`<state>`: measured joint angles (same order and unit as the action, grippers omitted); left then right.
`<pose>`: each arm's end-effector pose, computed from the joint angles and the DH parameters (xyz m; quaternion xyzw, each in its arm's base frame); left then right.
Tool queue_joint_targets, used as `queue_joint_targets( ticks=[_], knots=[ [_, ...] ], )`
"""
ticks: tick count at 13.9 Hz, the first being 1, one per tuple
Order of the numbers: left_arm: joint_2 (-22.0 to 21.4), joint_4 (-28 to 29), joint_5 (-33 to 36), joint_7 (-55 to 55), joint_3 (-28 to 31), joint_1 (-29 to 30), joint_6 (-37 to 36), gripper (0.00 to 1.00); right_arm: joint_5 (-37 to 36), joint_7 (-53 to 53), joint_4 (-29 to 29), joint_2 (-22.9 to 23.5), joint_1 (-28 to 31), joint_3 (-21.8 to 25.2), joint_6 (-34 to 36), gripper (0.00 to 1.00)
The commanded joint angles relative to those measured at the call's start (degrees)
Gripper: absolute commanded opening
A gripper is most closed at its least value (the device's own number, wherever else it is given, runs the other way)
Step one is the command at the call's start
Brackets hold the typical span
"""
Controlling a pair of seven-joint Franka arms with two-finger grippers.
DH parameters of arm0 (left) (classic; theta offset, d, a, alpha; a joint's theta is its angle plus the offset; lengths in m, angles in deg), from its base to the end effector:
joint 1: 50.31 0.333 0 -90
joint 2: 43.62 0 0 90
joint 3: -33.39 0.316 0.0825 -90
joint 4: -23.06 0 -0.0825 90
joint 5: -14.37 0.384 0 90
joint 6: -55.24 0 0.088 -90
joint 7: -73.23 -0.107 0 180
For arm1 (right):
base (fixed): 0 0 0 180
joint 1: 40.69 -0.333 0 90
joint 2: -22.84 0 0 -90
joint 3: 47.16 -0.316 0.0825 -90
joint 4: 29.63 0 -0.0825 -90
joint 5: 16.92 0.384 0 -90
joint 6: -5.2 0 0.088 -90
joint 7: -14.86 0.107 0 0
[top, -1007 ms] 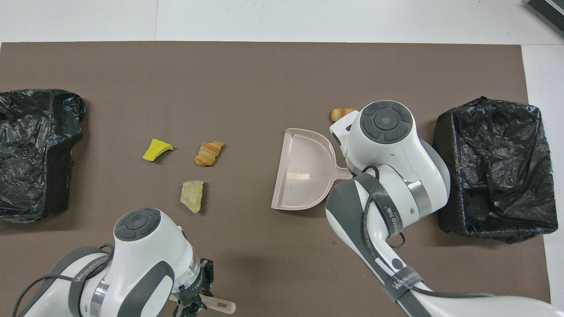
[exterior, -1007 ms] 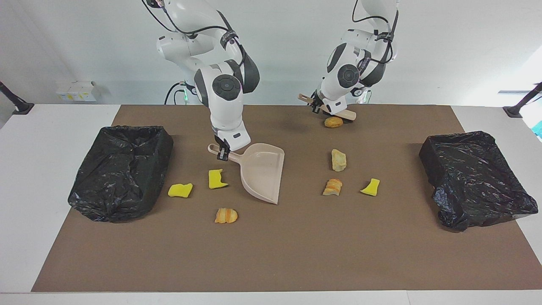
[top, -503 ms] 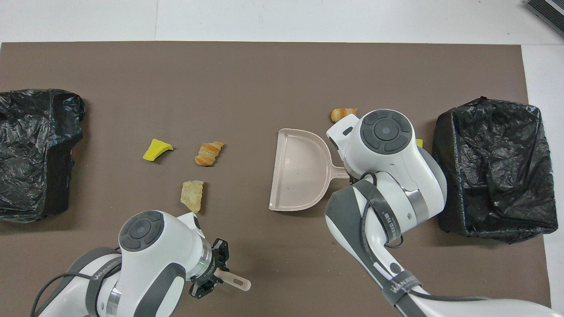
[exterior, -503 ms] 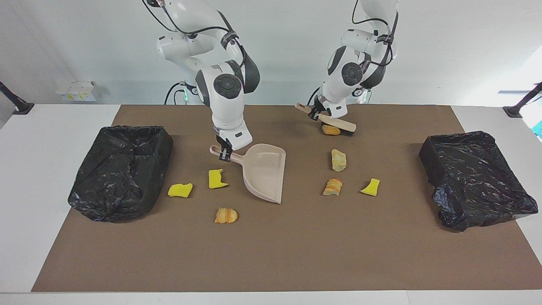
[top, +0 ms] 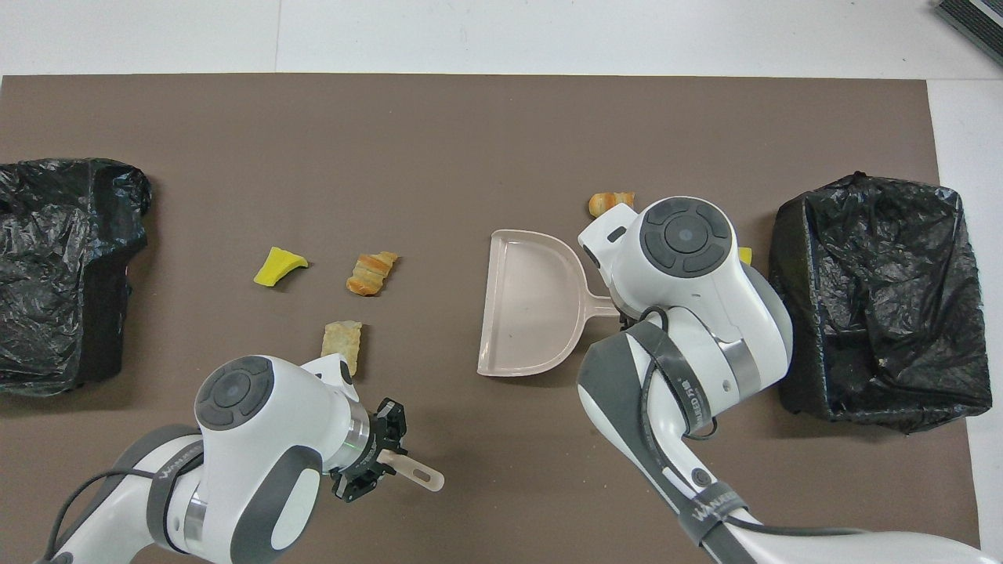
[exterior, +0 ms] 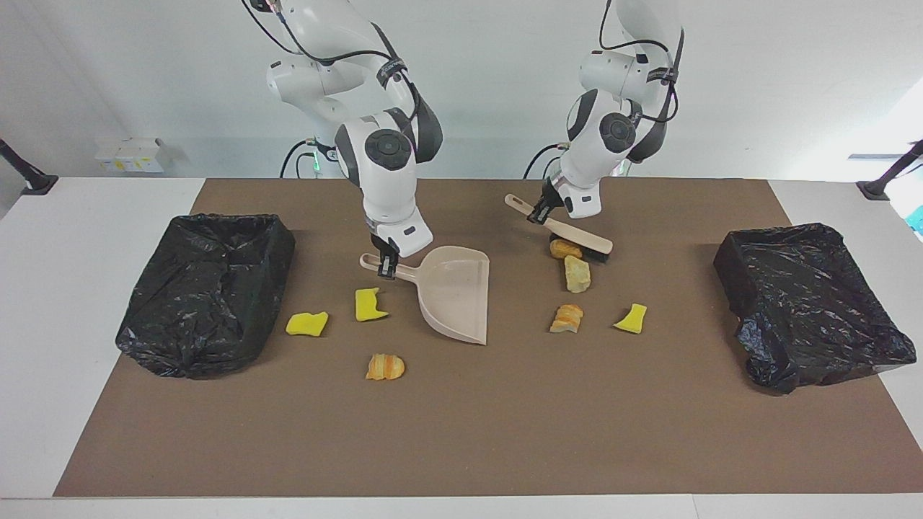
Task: Sweep and dump trash in bin
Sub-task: 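Place the dustpan near the trash while the left gripper grasps the brush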
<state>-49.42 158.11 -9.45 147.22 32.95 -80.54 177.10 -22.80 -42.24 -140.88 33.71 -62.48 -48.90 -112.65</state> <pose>0.3999 -0.2580 0.3621 0.8632 0.4720 -0.1711 0.0525 0.5430 0.2298 0.3805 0.7446 0.6652 -0.0475 0.0291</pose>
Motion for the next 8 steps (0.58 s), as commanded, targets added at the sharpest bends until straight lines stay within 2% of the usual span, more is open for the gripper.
queue_joint_targets(
  ticks=[1, 5, 8],
  knots=[
    [4.83, -5.23, 0.87, -4.62, -0.18, 0.78, 1.62, 0.0, -0.46, -1.79, -2.22, -1.47, -0.01, -0.37, -1.42, 0.0],
    [5.45, -6.46, 2.81, -18.15, -0.18, 2.45, 0.31, 0.0, -0.46, -1.79, -2.3, -1.47, -0.09, -0.37, -1.42, 0.0],
    [5.27, -10.05, 7.79, -20.2, -0.18, 2.46, -4.06, 0.0, -0.46, -1.7, -2.3, -1.47, -0.09, -0.37, -1.42, 0.0]
  ],
)
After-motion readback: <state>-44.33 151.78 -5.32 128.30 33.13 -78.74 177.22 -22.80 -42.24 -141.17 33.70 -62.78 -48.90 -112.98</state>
